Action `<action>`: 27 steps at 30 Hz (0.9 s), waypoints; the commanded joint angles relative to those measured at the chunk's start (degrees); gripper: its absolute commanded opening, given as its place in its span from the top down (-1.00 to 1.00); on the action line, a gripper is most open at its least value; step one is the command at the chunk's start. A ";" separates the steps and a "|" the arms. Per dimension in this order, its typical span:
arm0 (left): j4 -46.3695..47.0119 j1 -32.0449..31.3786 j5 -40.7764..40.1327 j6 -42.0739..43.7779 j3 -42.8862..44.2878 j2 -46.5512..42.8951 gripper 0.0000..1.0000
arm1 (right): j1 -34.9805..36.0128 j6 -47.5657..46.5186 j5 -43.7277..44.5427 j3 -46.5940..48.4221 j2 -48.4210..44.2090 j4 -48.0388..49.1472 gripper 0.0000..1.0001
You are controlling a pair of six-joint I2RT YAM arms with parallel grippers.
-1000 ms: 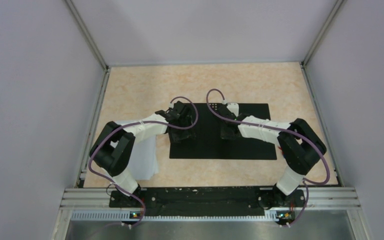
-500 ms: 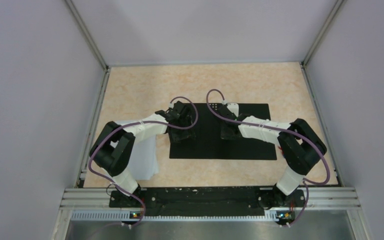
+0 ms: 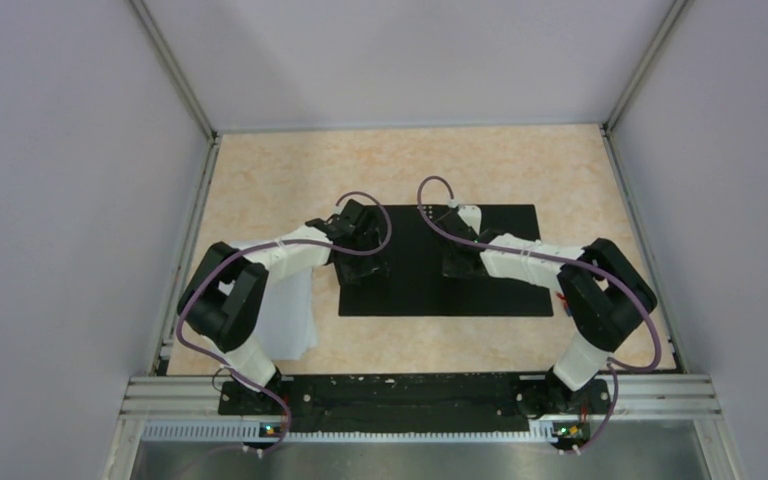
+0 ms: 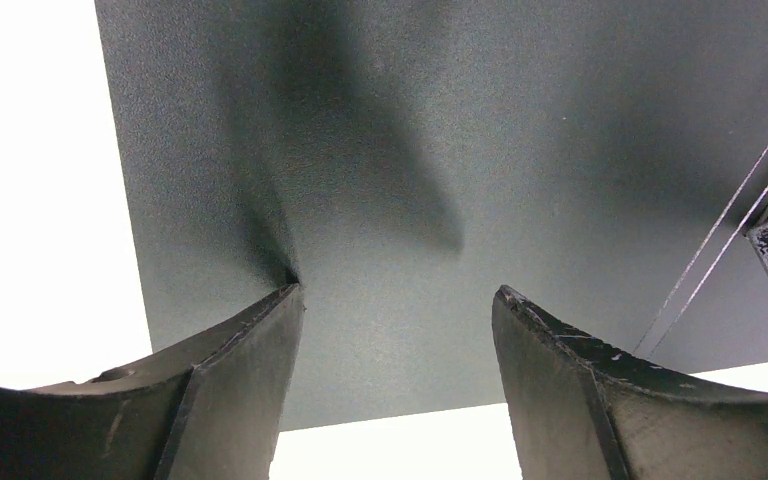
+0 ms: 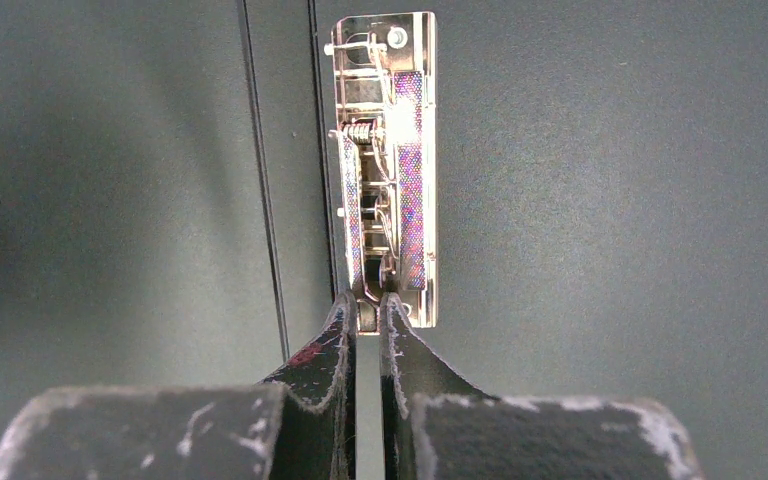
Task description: Put the files into the folder
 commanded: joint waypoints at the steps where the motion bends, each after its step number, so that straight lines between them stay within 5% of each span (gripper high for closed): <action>1: -4.02 2.40 -5.27 1.87 -4.00 2.79 -0.51 | -1.59 1.97 4.42 -4.94 5.93 -4.41 1.00; 13: -3.41 3.84 -4.80 2.18 -5.60 2.22 -0.51 | -3.47 0.23 -6.96 -10.04 -8.81 4.57 1.00; 21: -3.18 3.75 -3.62 3.06 -5.41 1.32 -0.51 | -5.30 0.70 -13.91 -7.34 -9.52 6.69 0.28; 27: -2.59 3.62 -2.98 3.07 -6.35 0.62 -0.51 | -6.36 3.44 -12.64 -6.12 -10.73 4.87 0.42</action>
